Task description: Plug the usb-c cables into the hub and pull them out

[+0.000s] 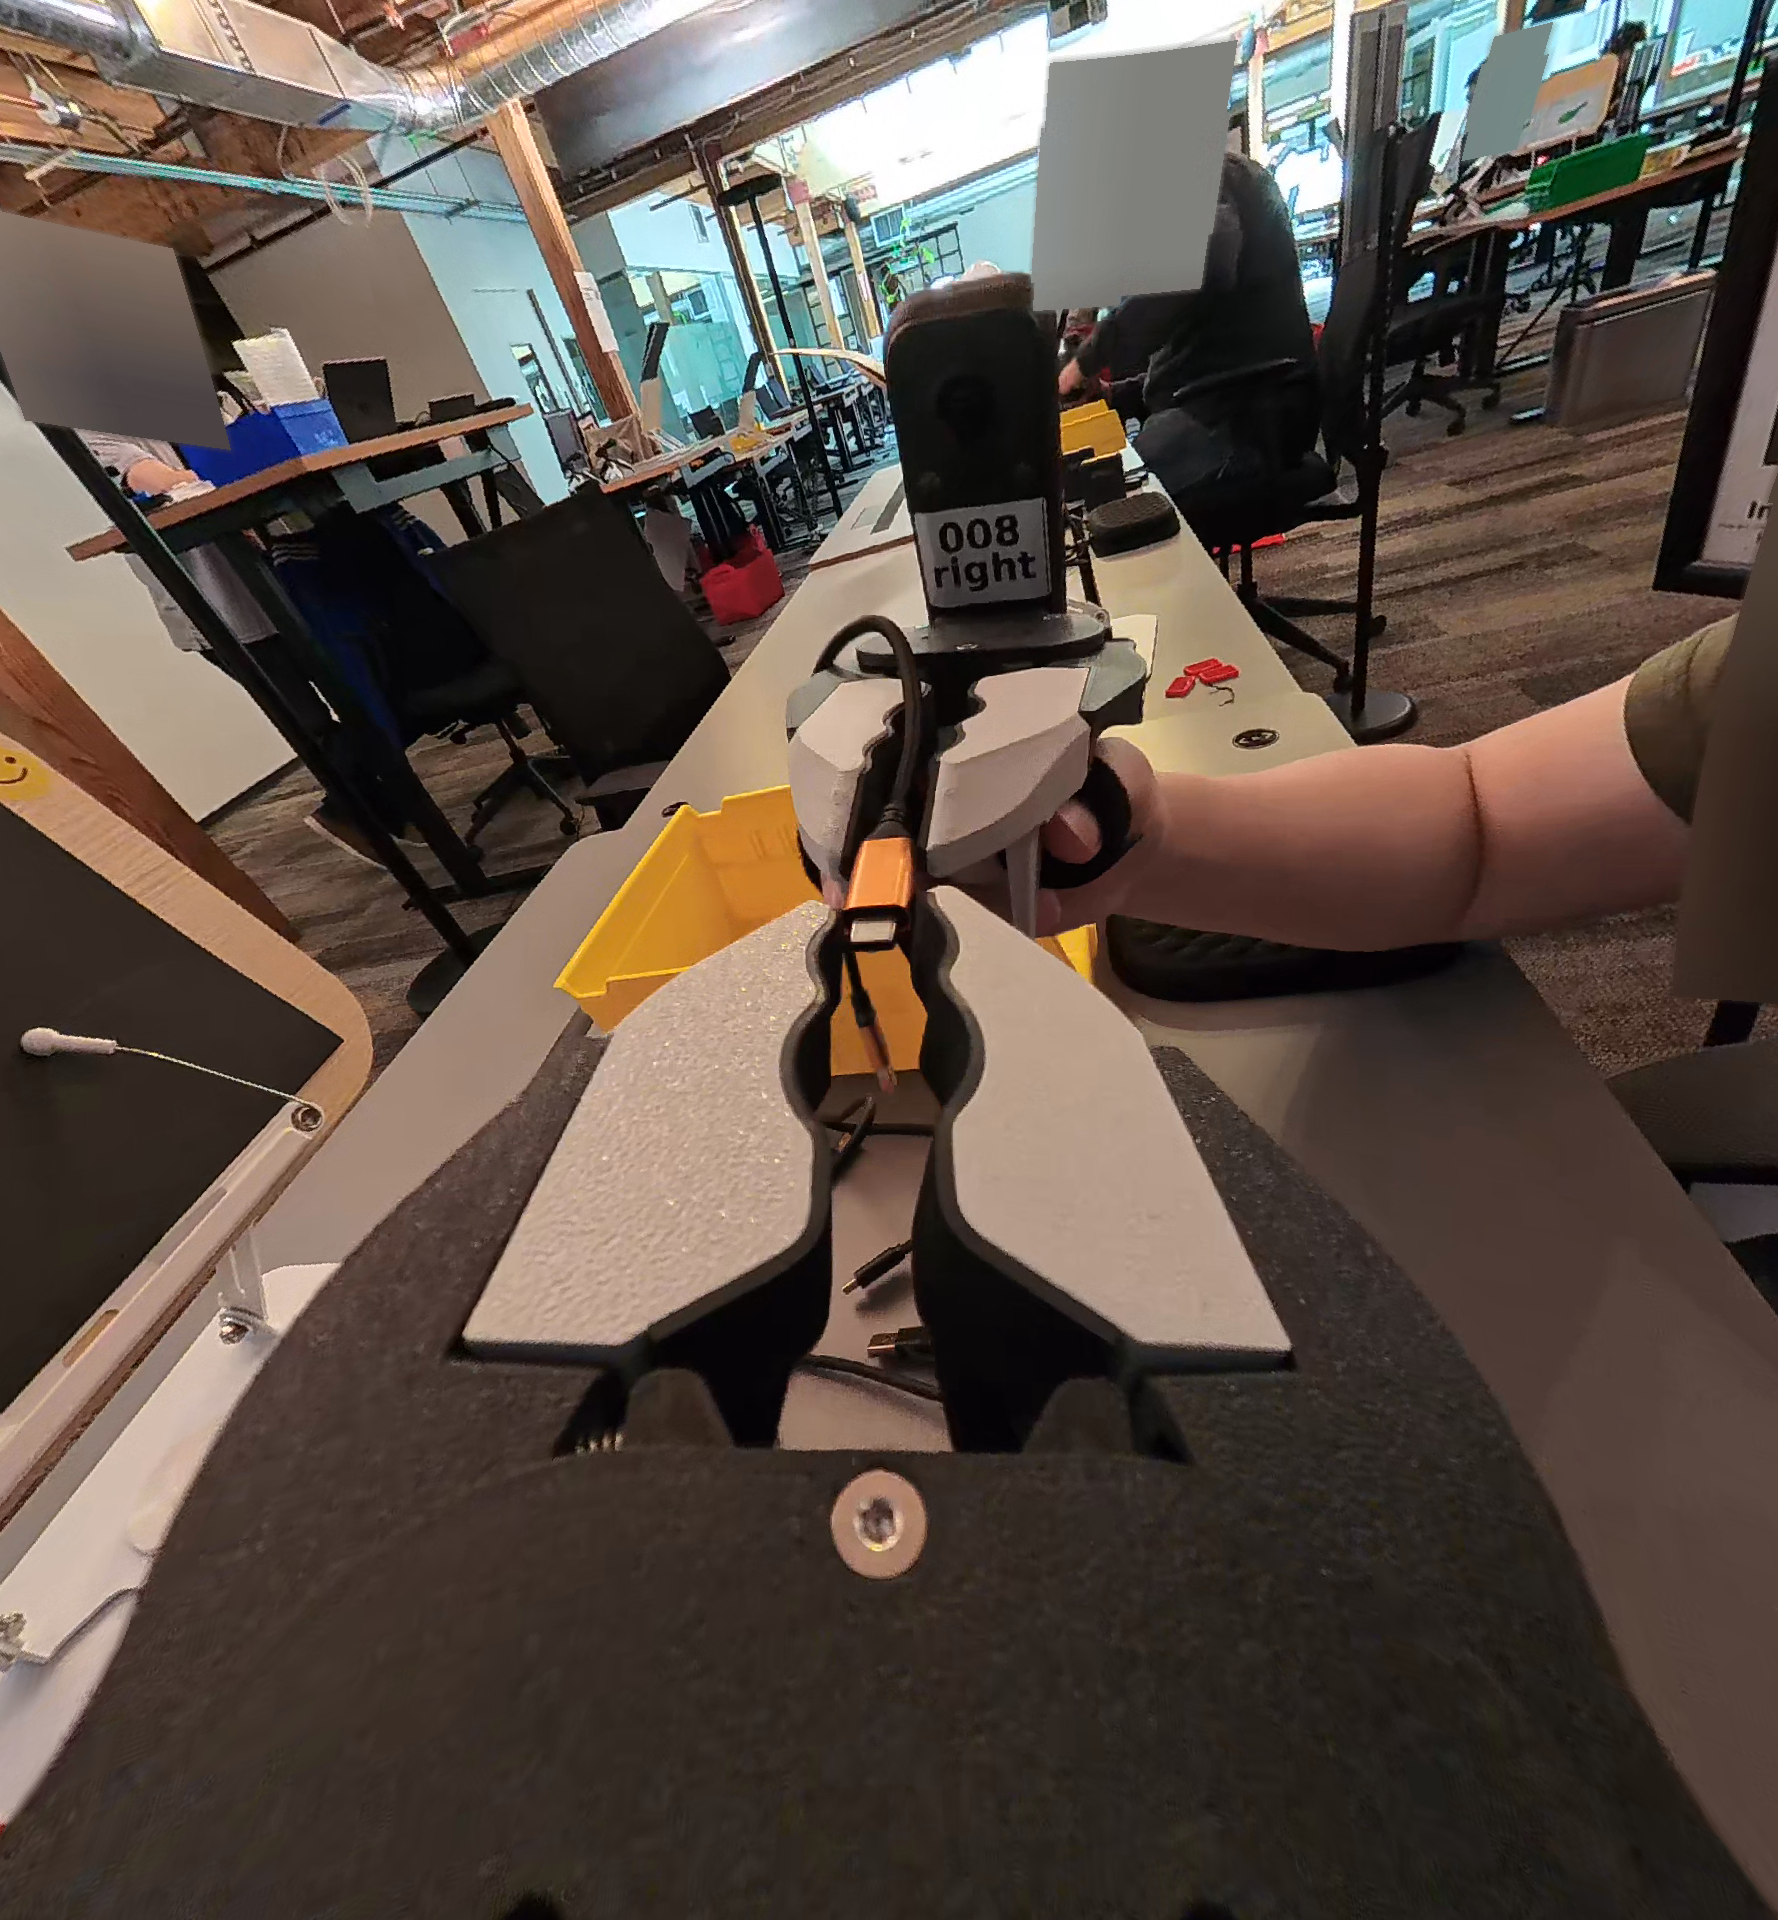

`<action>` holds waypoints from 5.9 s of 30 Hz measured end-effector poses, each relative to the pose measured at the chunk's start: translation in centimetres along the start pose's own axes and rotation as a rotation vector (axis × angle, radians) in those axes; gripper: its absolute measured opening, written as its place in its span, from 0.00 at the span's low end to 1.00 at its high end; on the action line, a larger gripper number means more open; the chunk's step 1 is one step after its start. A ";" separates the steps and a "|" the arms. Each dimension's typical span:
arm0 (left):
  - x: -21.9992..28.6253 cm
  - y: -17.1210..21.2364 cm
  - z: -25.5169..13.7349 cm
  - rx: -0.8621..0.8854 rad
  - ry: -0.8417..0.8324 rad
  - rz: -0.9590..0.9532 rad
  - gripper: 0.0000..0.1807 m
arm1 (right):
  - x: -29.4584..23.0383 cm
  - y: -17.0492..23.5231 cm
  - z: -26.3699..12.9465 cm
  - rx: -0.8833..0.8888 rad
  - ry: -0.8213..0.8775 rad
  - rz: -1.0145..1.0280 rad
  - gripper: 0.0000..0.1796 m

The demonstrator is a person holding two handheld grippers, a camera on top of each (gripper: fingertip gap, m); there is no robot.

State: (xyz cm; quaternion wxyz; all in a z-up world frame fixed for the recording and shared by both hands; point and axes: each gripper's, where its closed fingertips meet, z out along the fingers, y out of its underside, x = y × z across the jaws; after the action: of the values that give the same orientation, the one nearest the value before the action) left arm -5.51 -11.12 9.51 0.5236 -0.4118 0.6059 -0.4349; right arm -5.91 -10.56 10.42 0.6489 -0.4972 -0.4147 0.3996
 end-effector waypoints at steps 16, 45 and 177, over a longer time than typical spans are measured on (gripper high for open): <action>2.6 11.4 -0.2 -0.696 -0.020 0.055 0.15 | 1.8 -10.2 -8.6 0.129 0.202 -0.270 0.07; 0.0 25.9 -0.8 -1.316 0.698 0.018 0.13 | -0.5 -11.6 -12.1 0.065 0.098 -0.385 0.07; -5.6 4.7 0.1 0.093 -0.471 -0.600 0.12 | 5.6 1.9 -1.4 -0.407 0.577 -0.568 0.07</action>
State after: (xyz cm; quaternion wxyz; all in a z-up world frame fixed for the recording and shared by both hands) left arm -4.96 -4.42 6.54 0.5160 -0.6353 0.3010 -0.4894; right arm -2.88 -5.40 9.11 0.7109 -0.5722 -0.4071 -0.0388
